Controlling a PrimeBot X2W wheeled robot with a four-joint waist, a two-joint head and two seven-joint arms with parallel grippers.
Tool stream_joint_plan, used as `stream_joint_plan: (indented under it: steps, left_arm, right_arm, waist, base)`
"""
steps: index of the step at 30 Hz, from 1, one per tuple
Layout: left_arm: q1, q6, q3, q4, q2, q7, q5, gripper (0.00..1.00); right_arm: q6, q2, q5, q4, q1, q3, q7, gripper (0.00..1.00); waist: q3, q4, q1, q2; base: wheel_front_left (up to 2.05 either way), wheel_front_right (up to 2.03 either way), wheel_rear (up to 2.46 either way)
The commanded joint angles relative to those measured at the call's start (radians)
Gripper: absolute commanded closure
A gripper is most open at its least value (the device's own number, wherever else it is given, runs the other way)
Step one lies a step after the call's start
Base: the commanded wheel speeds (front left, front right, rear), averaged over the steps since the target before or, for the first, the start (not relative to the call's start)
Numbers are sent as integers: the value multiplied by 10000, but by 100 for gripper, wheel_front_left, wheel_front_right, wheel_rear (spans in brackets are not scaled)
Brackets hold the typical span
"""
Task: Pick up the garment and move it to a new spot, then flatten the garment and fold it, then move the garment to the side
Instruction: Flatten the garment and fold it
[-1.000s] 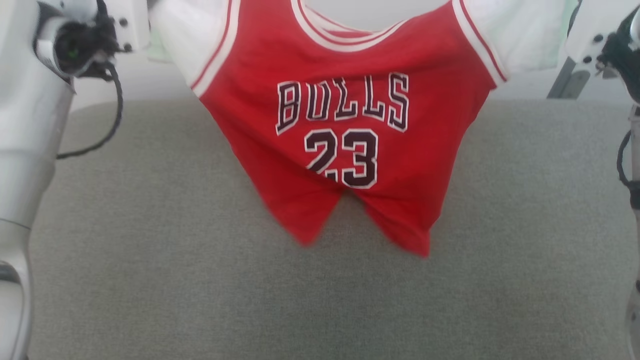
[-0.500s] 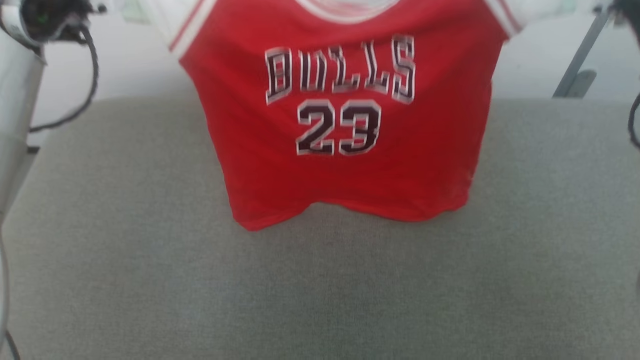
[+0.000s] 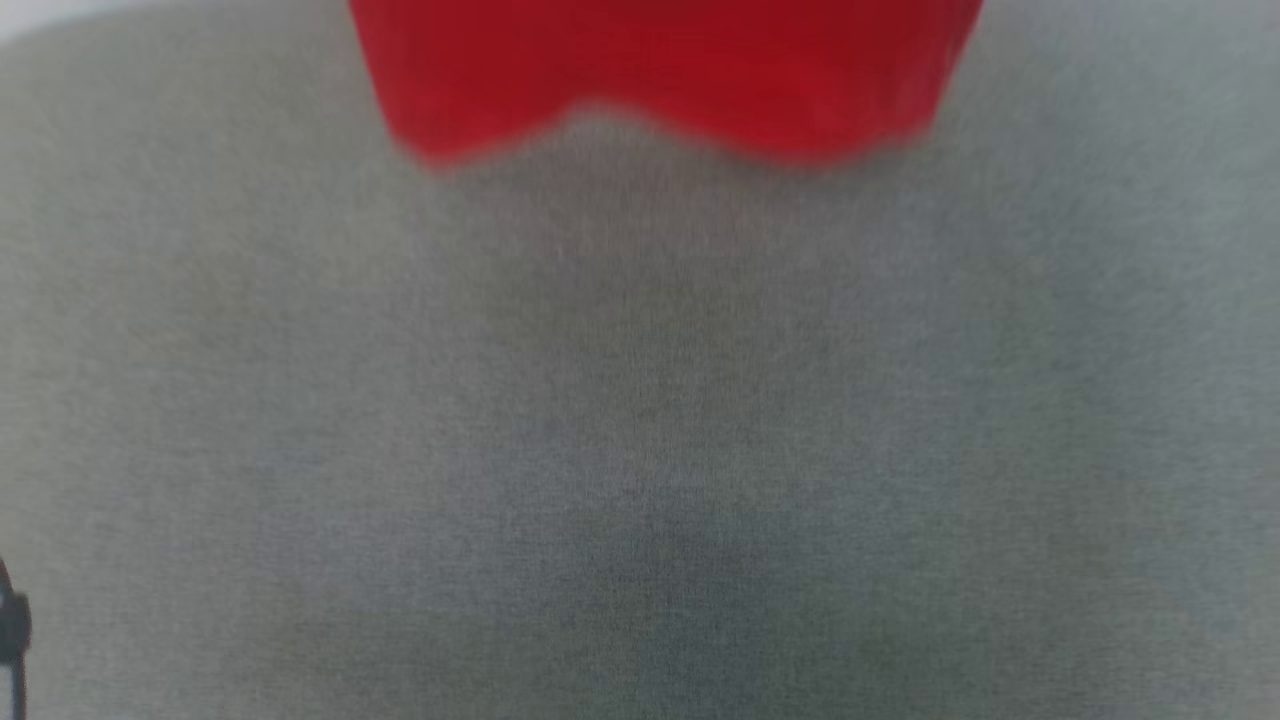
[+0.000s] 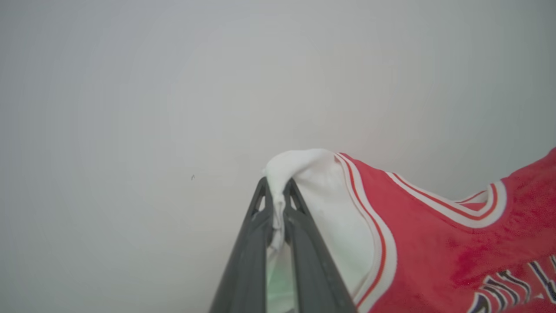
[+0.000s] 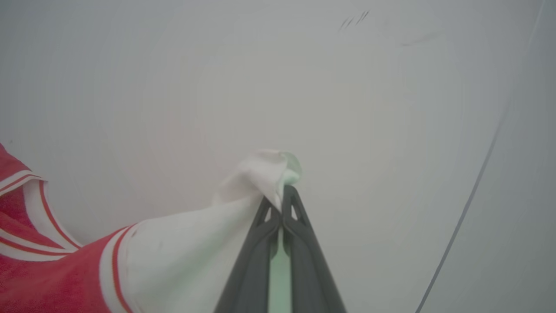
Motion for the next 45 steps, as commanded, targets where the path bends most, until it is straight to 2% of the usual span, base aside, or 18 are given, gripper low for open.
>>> stream_joint_plan:
  steps: [1,5,8,13,17,20,26,28,32,37,38,39,45]
  left_arm:
    - [-402,-62,59,119,-49,-583,124,100]
    - [-972,-142,9,435,-156,-2360,589,100]
    - [-944,-260,-60,882,-320,-3248,694,100]
    - [-132,-511,-364,1764,-595,-3514,443,100]
    - [800,-582,-653,2217,-794,-3161,163,100]
    - [1549,-589,-1003,1911,-858,-2602,-335,100]
    - [3343,-586,-1839,484,-232,-1167,-1559,100]
    - [3630,-587,-1929,208,-80,-995,-1796,100]
    - [4902,-588,-2308,-914,676,-67,-2535,100]
    - [6528,-505,-2486,-2461,1722,623,-3031,100]
    - [6854,-400,-2489,-2883,1915,690,-3123,100]
    - [7547,-131,-2530,-3734,2336,864,-3289,100]
    - [9519,1089,-2504,-6432,3587,1182,-3765,100]
  right_arm:
    - [0,5,-435,195,-350,-102,-548,100]
    - [-1,18,-1505,692,-1040,-508,-1752,100]
    - [0,150,-2011,1252,-1121,-601,-2141,100]
    - [-1,281,-1963,2425,-651,-491,-2361,100]
    - [-1,368,-1511,3201,-100,-239,-2427,100]
    - [-1,455,-1021,3624,371,152,-2390,100]
    - [-1,553,541,3805,1636,1358,-1989,100]
    - [-1,485,792,3727,1904,1625,-1844,100]
    - [-1,119,2050,2891,3097,2436,-1331,100]
    - [0,-836,3449,972,5010,3349,-361,100]
    - [0,-1065,3765,491,5462,3486,-100,100]
    - [-1,-1562,4216,-439,6299,3504,297,100]
    - [-1,-2619,5214,-3182,8862,3018,1752,100]
  waist:
    - [845,-4,0,0]
    - [1402,106,0,0]
    - [1621,180,0,0]
    - [1596,318,0,0]
    - [1351,433,0,0]
    - [1048,482,0,0]
    - [320,516,0,0]
    - [205,519,0,0]
    - [-203,457,0,0]
    - [-568,405,0,0]
    - [-611,394,0,0]
    - [-675,370,0,0]
    - [-745,332,0,0]
  base:
    - [0,0,0]
    - [0,0,0]
    - [0,0,0]
    - [0,0,0]
    - [0,0,0]
    - [0,0,0]
    - [0,0,0]
    - [0,0,0]
    - [0,0,0]
    - [0,0,0]
    - [0,0,0]
    - [0,0,0]
    - [0,0,0]
